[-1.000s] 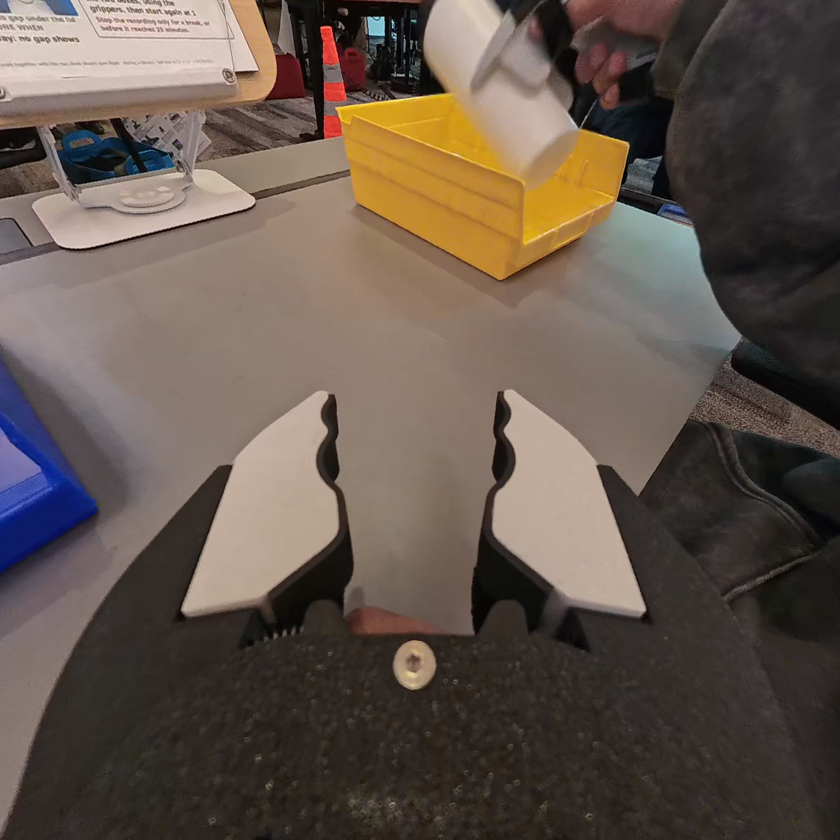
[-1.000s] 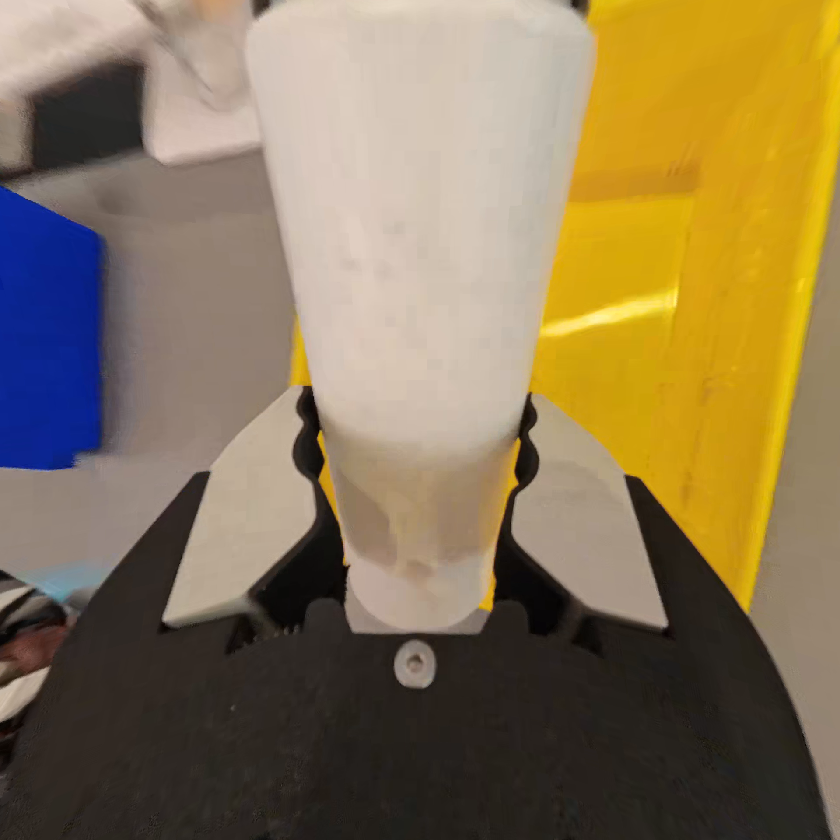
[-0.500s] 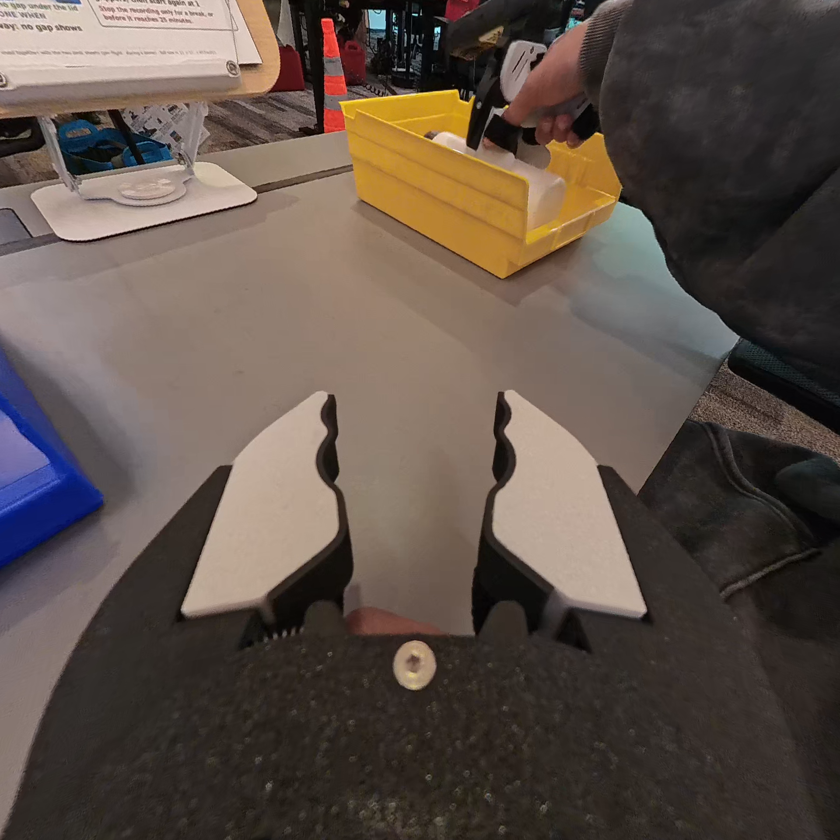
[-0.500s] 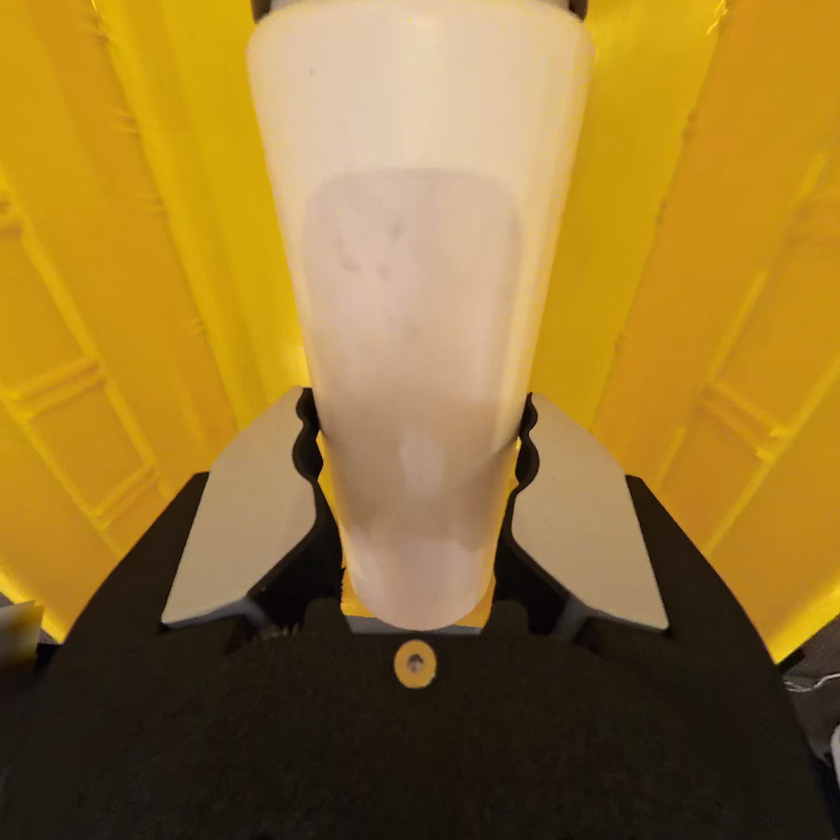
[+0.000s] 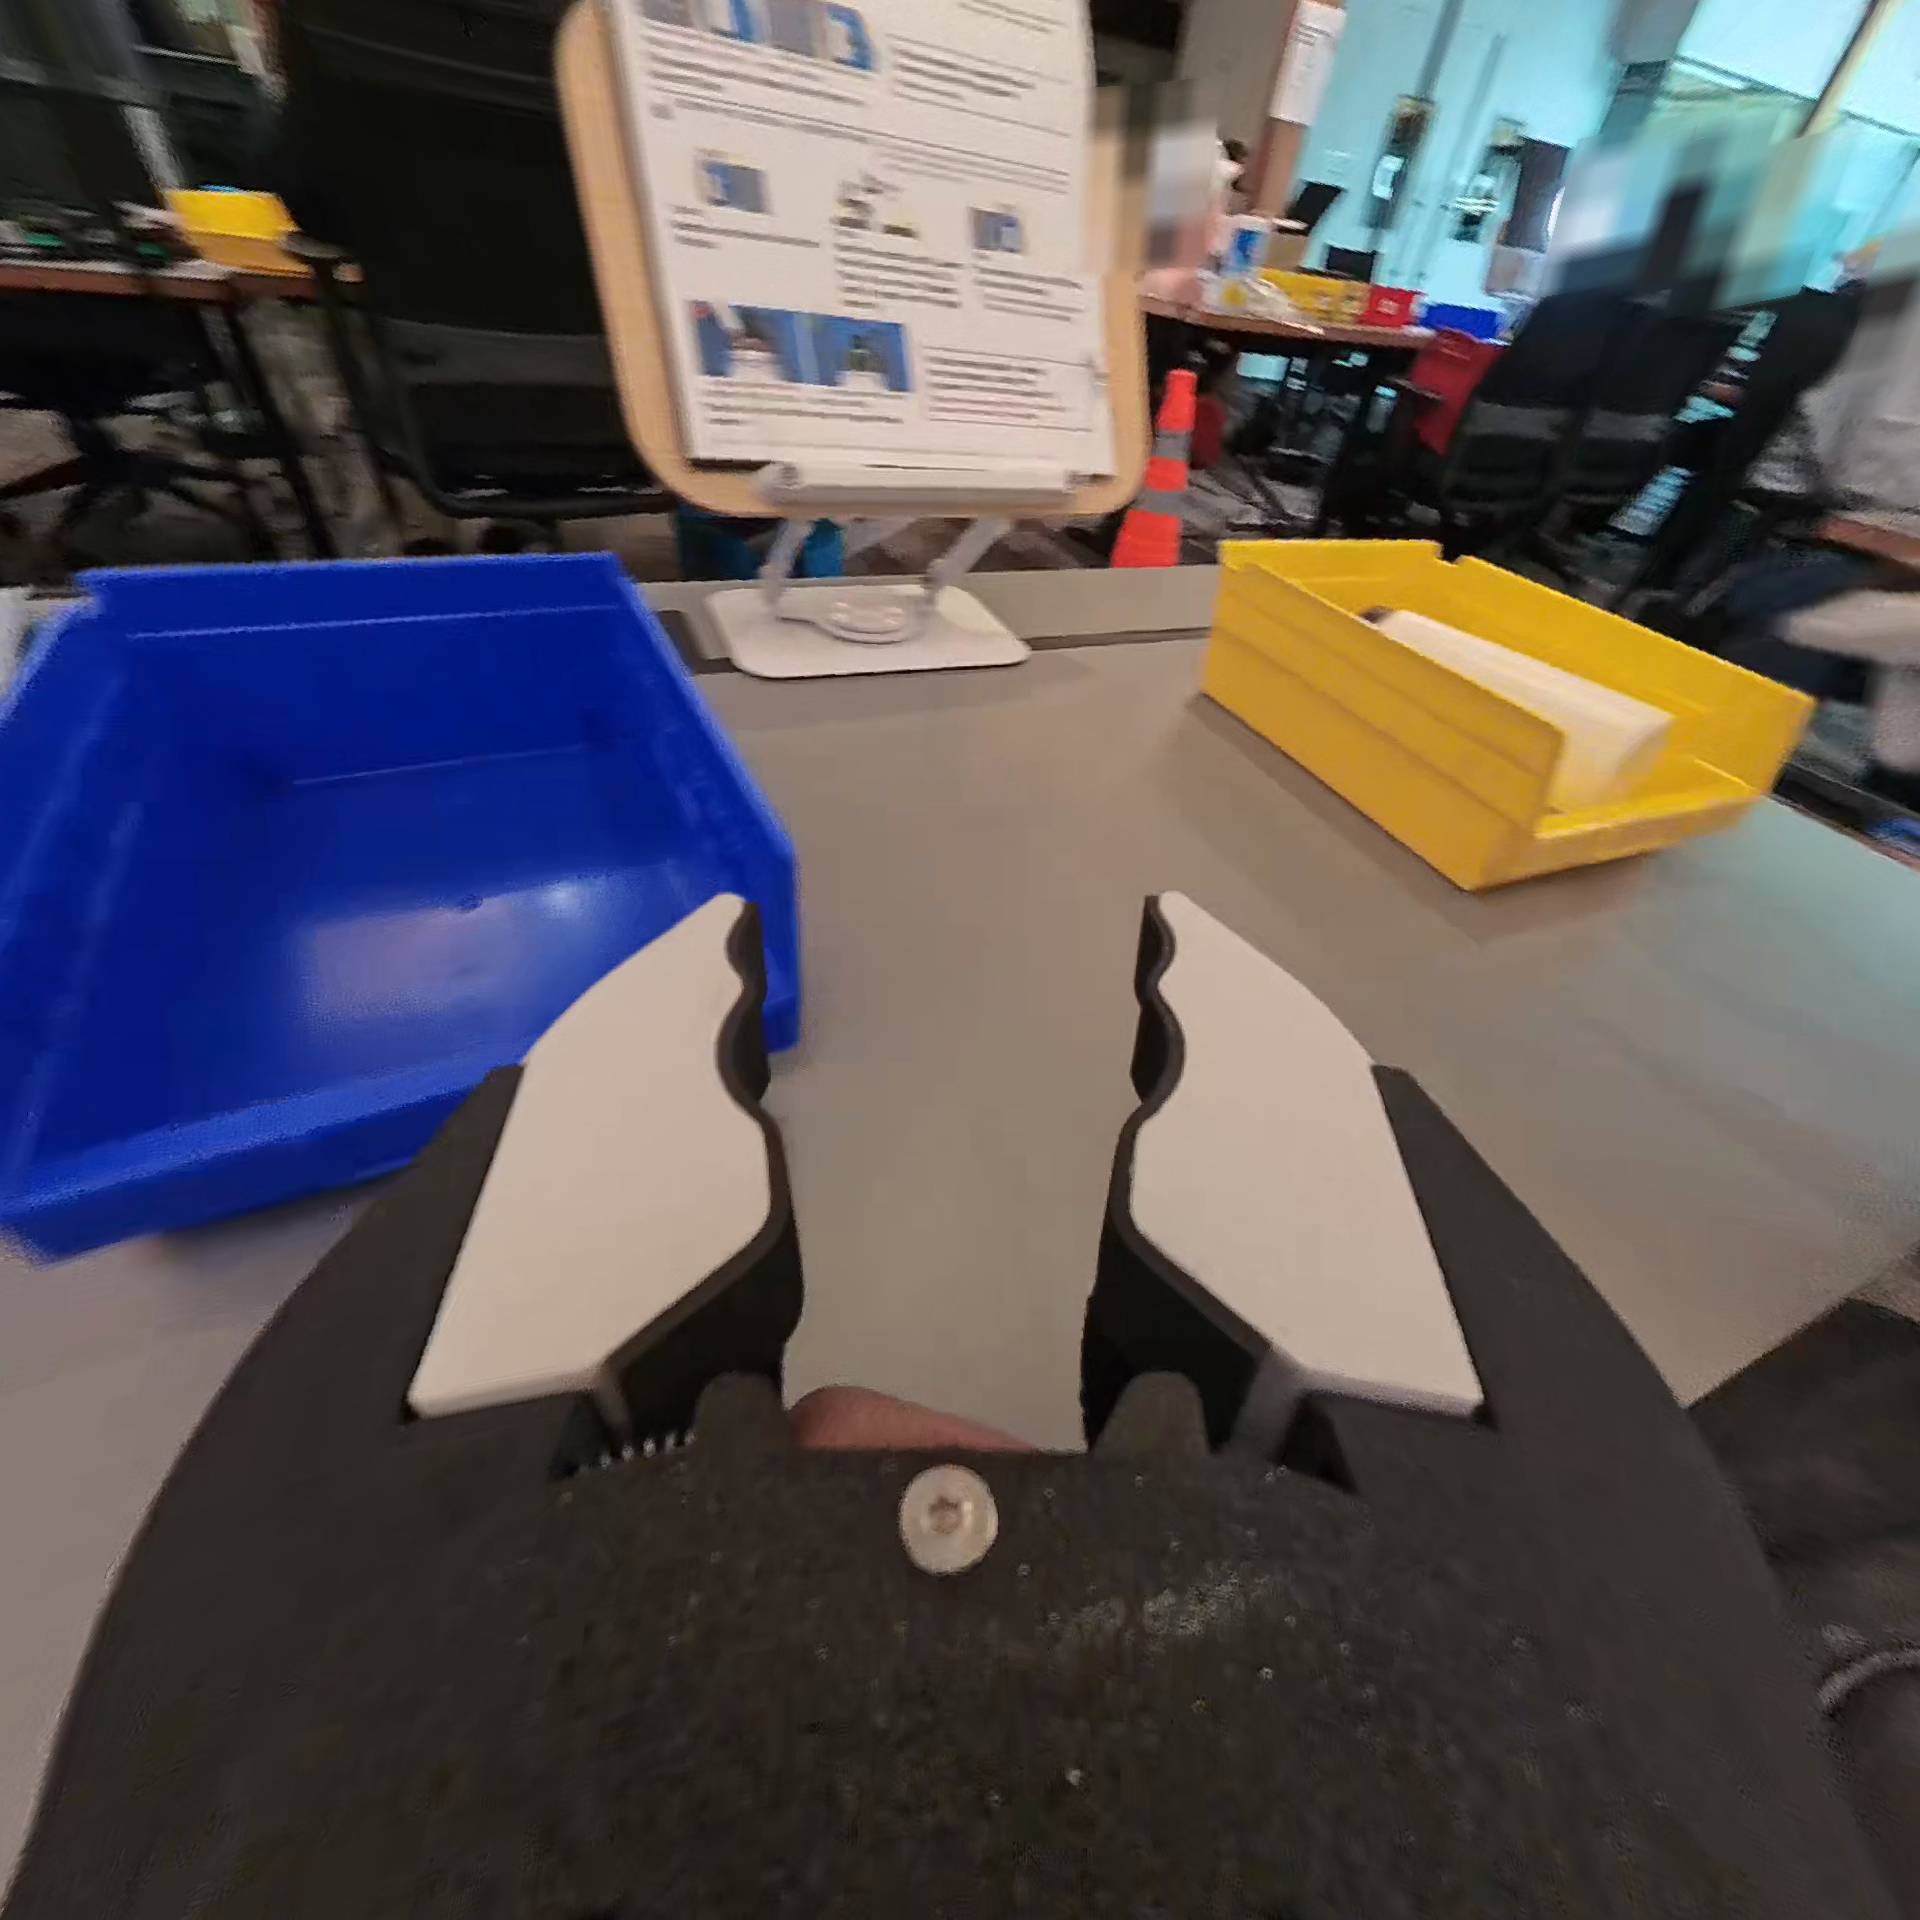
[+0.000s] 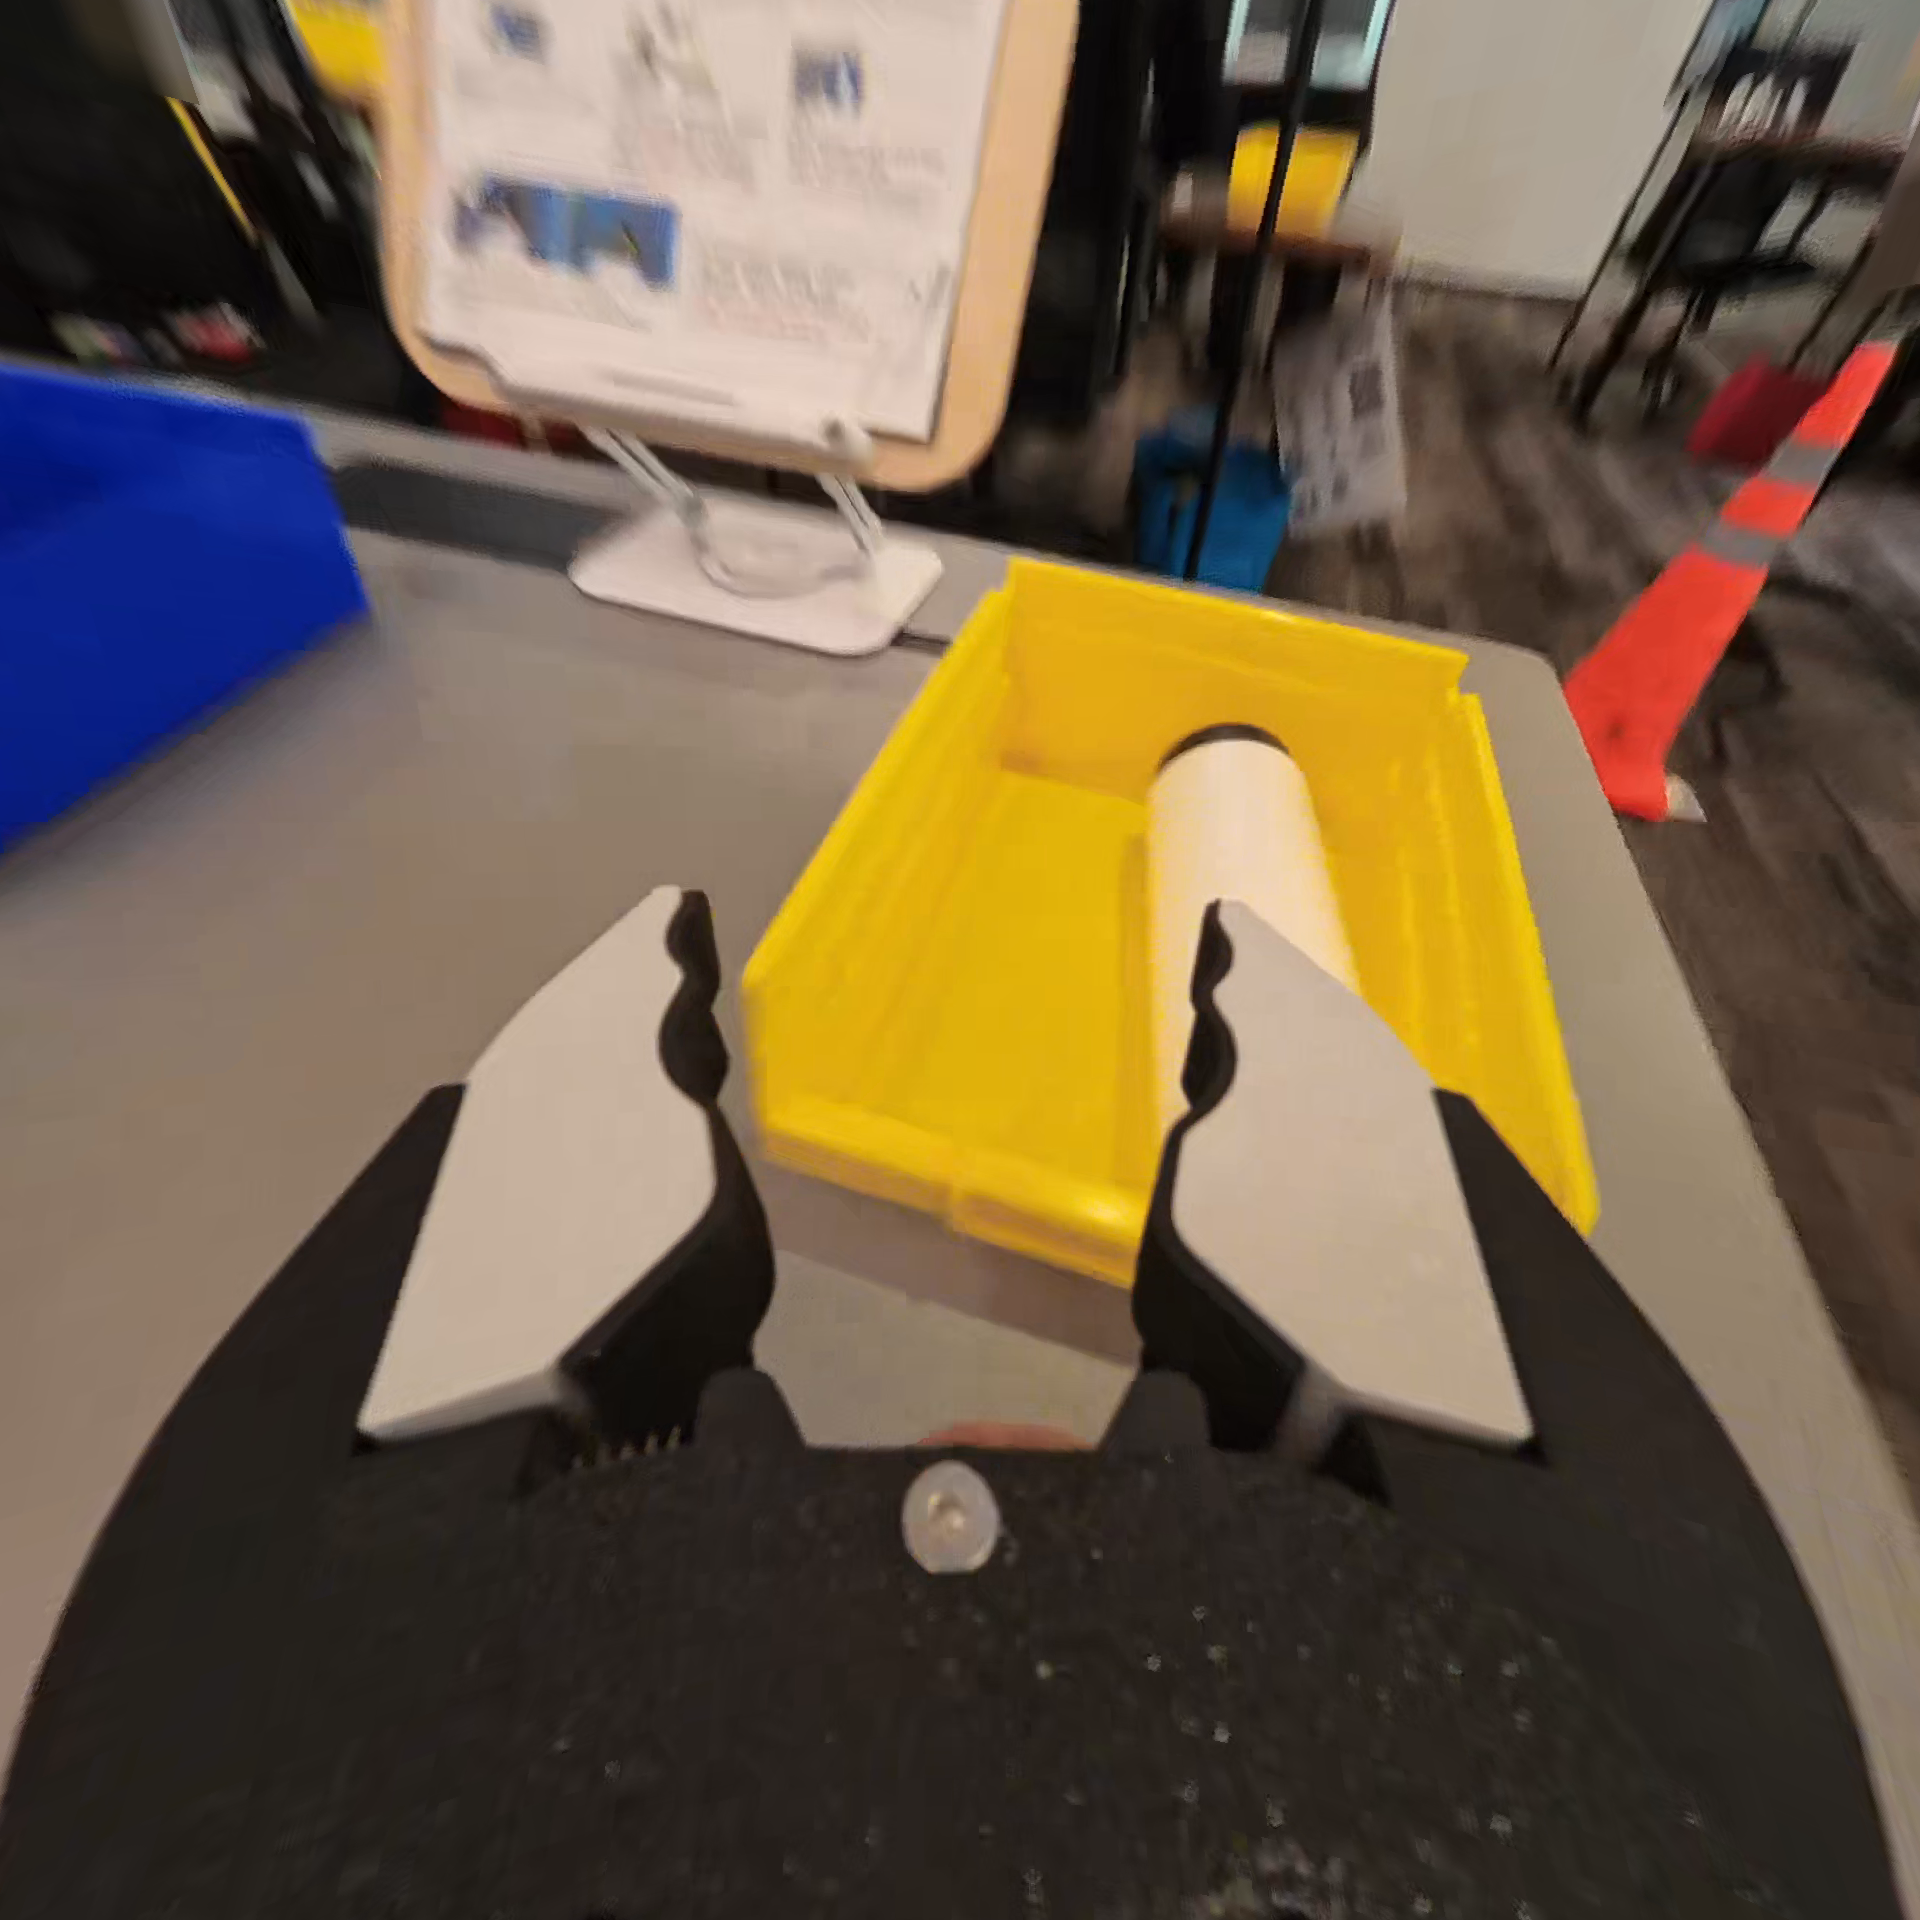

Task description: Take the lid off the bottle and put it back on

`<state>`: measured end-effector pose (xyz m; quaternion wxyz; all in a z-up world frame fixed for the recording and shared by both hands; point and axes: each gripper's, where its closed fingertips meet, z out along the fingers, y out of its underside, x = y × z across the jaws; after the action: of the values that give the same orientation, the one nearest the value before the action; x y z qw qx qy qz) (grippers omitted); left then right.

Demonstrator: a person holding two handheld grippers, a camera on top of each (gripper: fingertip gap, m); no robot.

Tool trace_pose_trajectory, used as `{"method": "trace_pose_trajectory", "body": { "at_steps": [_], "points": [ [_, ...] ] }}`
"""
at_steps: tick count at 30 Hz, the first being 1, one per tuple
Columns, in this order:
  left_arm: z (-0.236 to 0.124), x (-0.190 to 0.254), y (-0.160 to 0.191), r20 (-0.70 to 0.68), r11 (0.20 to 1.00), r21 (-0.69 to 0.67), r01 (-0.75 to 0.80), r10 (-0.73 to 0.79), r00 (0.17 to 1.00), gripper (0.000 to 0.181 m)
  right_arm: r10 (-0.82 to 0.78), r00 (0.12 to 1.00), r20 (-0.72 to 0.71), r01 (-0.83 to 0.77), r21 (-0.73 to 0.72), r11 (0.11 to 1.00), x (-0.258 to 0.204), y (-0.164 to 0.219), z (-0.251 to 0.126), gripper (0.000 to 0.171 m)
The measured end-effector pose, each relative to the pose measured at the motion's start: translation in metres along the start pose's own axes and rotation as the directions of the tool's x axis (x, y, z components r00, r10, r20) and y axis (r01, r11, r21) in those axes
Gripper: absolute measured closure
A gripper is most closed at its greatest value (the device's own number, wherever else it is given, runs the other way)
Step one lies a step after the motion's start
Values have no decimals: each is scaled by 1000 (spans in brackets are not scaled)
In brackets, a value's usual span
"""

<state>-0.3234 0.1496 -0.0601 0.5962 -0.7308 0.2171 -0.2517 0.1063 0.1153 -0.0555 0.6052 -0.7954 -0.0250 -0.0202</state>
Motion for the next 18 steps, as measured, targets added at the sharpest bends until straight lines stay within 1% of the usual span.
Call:
{"method": "trace_pose_trajectory", "body": {
  "at_steps": [1,2,3,5,6,7,8,10,13,15,18],
  "points": [
    [-8,-8,5,34,1000,4,30,-30,999,113,35,999,-3,-35,42,999,-9,12,-16,88],
    [-15,-13,11,56,997,9,73,-73,996,113,77,997,-19,-76,61,995,-14,28,-30,95],
    [-22,-16,18,68,993,16,115,-115,991,114,107,994,-25,-105,74,992,-20,43,-40,97],
    [-28,-22,28,97,988,23,156,-157,983,115,101,993,-59,-97,71,993,-25,72,-50,102],
    [-29,-23,28,99,987,26,157,-159,982,115,75,995,-61,-72,55,996,-26,79,-49,105],
    [-28,-24,25,94,989,38,144,-147,985,115,54,997,-51,-52,31,998,-26,80,-46,102],
    [-26,-25,23,100,992,47,115,-119,988,115,44,997,-63,-43,17,999,-21,79,-43,103],
    [-21,-31,28,138,998,22,60,-62,989,115,48,997,-61,-47,4,999,-14,80,-37,104],
    [-16,-29,37,137,998,-12,56,-54,989,115,138,990,-12,-138,-46,989,-16,91,-36,106],
    [-15,-27,39,138,999,-22,40,-36,990,115,189,982,7,-189,-37,981,-18,92,-38,108],
    [-14,-26,39,137,999,-24,29,-25,990,115,191,982,-3,-191,-10,981,-14,87,-39,110]
  ]
}}
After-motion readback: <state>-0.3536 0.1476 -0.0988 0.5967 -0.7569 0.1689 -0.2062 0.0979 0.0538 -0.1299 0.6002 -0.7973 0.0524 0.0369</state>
